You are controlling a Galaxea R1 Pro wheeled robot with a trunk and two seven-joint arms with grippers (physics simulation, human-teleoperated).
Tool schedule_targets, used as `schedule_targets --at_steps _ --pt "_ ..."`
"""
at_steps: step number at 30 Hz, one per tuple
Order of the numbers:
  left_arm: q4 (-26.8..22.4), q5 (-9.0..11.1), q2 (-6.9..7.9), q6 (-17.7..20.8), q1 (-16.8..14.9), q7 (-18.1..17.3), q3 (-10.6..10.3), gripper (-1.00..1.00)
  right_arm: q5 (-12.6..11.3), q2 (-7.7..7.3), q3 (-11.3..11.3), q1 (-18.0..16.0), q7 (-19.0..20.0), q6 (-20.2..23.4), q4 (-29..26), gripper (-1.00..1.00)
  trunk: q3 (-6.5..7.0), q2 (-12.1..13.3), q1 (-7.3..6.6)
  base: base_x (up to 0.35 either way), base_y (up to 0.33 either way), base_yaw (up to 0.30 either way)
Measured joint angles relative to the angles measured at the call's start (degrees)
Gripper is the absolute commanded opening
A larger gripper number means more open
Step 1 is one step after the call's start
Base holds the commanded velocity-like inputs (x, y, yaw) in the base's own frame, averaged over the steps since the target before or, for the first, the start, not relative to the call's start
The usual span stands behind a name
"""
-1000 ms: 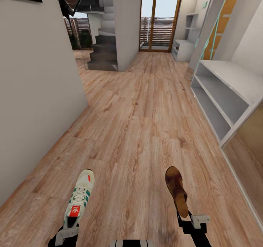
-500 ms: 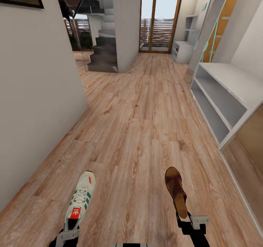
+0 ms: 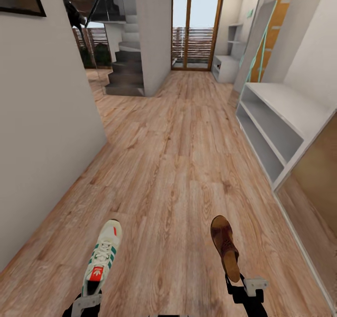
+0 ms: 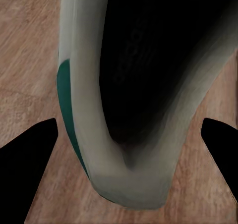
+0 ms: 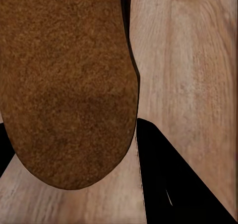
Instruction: Pick up the two gym shoes and the two sandals from the corridor floor and place them onto the hallstand (shoe rack) in the corridor, making sure they are on the rack and not on the floor. Arrange them so the two gym shoes are next to each other and the two sandals are next to each other.
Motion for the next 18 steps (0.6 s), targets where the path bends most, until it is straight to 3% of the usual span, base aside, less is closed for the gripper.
schedule_targets --at_steps 11,18 --pt "0.0 0.0 -0.07 -0.1 0.0 -0.1 -0.1 -1.0 0.0 0.0 0.0 0.5 0.1 0.0 0.6 -1.0 0.88 0.0 0.0 0.011 0.0 -0.162" --pt "0.0 0.1 -0.1 -0.2 0.0 0.0 0.0 -1.0 0.0 0.0 0.0 0.6 0.1 0.0 0.7 -1.0 1.46 0.0 -0.03 0.218 0.0 -0.156"
